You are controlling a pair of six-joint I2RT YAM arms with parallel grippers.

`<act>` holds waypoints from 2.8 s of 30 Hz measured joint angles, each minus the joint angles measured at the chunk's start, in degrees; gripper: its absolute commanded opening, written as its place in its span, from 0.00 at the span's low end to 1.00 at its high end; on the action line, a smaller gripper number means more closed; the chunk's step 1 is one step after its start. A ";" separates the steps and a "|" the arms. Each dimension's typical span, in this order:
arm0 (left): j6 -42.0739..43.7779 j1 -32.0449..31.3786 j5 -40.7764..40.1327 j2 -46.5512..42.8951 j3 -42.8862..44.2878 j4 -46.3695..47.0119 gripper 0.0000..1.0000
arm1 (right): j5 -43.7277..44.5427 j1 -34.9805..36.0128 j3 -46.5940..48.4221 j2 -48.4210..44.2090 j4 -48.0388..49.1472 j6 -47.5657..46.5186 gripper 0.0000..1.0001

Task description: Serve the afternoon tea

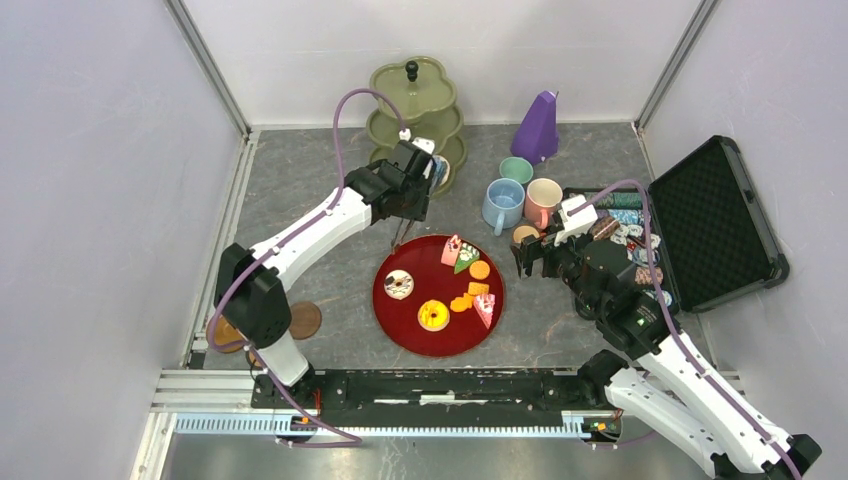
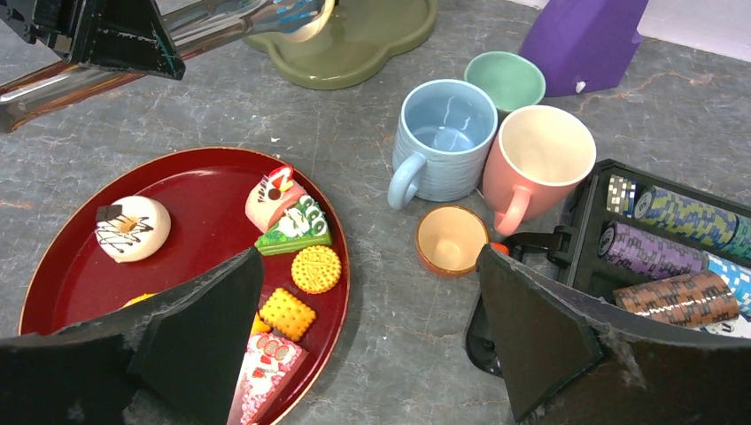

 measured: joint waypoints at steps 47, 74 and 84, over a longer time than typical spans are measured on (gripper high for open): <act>-1.86 4.28 -4.81 4.96 -7.39 14.67 0.42 | 1.05 0.00 0.00 -0.39 -1.66 -0.90 0.98; -2.45 5.29 -1.20 9.55 -8.63 14.23 0.40 | 1.03 0.00 -0.70 0.02 -1.46 -0.83 0.98; -3.15 5.27 1.14 -0.96 -16.72 9.92 0.40 | 0.81 0.00 -1.20 0.55 -0.98 -0.83 0.98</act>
